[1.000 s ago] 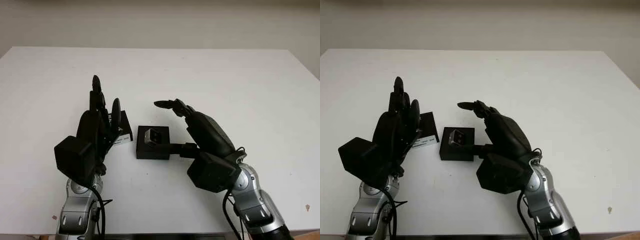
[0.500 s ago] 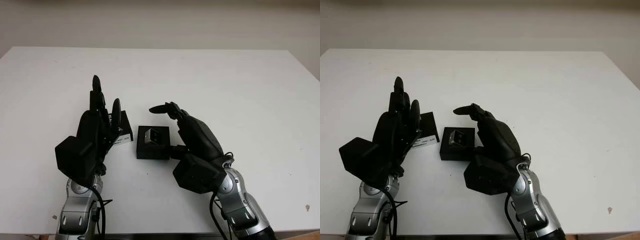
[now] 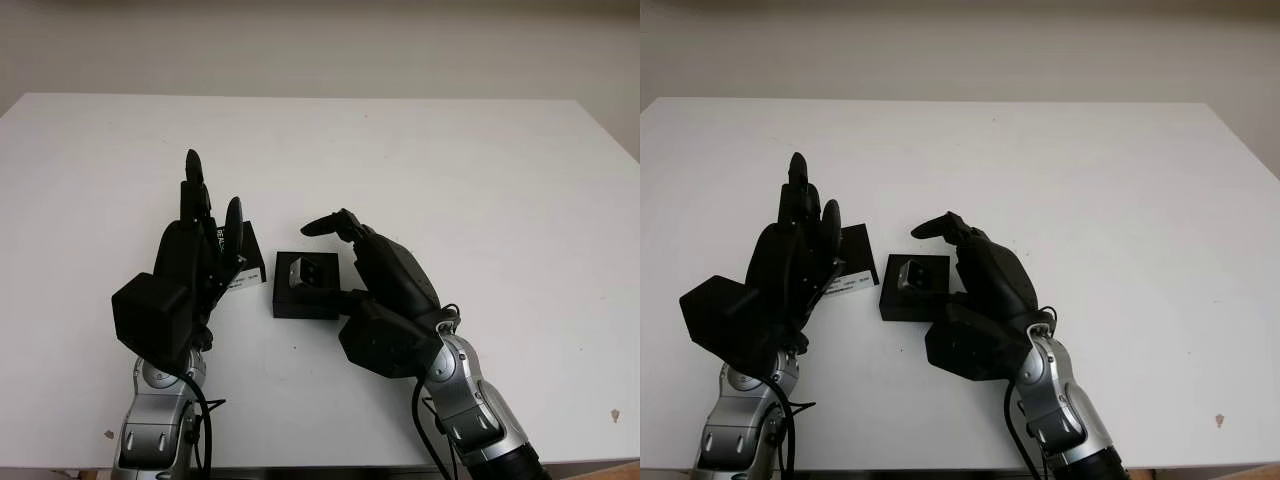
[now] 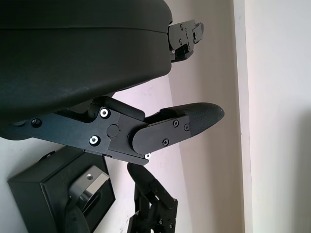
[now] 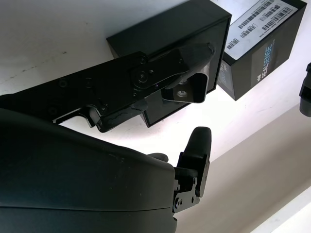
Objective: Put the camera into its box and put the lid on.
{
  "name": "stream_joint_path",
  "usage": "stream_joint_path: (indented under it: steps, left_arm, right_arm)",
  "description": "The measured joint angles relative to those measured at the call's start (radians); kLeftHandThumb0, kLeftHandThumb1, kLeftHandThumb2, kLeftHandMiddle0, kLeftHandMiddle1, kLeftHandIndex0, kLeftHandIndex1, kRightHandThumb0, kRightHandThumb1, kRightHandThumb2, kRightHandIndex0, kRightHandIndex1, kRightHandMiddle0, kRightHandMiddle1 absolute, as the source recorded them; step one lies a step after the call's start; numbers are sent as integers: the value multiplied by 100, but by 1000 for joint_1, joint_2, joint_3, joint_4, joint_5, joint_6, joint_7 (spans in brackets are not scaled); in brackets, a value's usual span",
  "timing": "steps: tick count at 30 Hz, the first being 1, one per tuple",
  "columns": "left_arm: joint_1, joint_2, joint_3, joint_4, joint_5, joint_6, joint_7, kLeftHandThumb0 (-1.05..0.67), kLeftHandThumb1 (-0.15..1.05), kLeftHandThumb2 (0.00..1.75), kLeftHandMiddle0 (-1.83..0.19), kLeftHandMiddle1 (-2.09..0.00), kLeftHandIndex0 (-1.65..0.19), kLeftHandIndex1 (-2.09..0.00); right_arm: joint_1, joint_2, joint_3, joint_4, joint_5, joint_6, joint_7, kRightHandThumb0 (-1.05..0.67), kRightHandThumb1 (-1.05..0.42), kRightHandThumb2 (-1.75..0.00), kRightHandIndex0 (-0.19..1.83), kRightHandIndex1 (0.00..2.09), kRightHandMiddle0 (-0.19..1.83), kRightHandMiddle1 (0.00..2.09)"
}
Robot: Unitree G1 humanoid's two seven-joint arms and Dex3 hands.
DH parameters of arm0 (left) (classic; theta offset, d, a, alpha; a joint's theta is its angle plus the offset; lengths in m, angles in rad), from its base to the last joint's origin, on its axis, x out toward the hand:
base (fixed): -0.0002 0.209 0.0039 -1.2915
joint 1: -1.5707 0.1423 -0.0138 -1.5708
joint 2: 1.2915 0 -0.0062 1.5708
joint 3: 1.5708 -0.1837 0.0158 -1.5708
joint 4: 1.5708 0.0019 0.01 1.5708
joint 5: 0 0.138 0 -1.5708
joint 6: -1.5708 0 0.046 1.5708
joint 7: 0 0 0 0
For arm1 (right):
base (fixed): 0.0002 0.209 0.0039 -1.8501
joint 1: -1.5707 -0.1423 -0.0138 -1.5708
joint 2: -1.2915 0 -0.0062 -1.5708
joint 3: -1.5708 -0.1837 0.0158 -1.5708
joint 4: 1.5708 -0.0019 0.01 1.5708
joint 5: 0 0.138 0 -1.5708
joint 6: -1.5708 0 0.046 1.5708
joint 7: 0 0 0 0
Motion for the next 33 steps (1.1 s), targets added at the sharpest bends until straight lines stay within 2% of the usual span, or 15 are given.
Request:
stream_joint_path:
  steps: [7, 14, 26, 33]
  left_arm:
    - [4, 0, 0, 1, -1, -14, -6, -58, 105, 64, 19, -5, 19, -5]
    - [4, 1, 4, 2, -6, -18, -7, -57, 105, 64, 19, -5, 19, -3]
    - [4, 1, 6, 2, -15, -17, -8, -57, 105, 64, 19, -4, 19, -2]
    - [4, 1, 6, 2, -16, -17, -9, -57, 105, 64, 19, -5, 19, -3]
  right_arm:
    - [-1, -7, 0, 11, 4, 0, 10, -58, -92, -5, 19, 23, 11, 100]
    - [-7, -22, -12, 12, 20, -4, 31, -59, -93, -6, 20, 22, 14, 103]
    - [-9, -22, -31, 12, 45, 7, 39, -44, -92, -5, 36, 27, 38, 116]
    - [-9, -22, -30, 12, 48, -4, 18, -39, -93, -6, 40, 30, 41, 120]
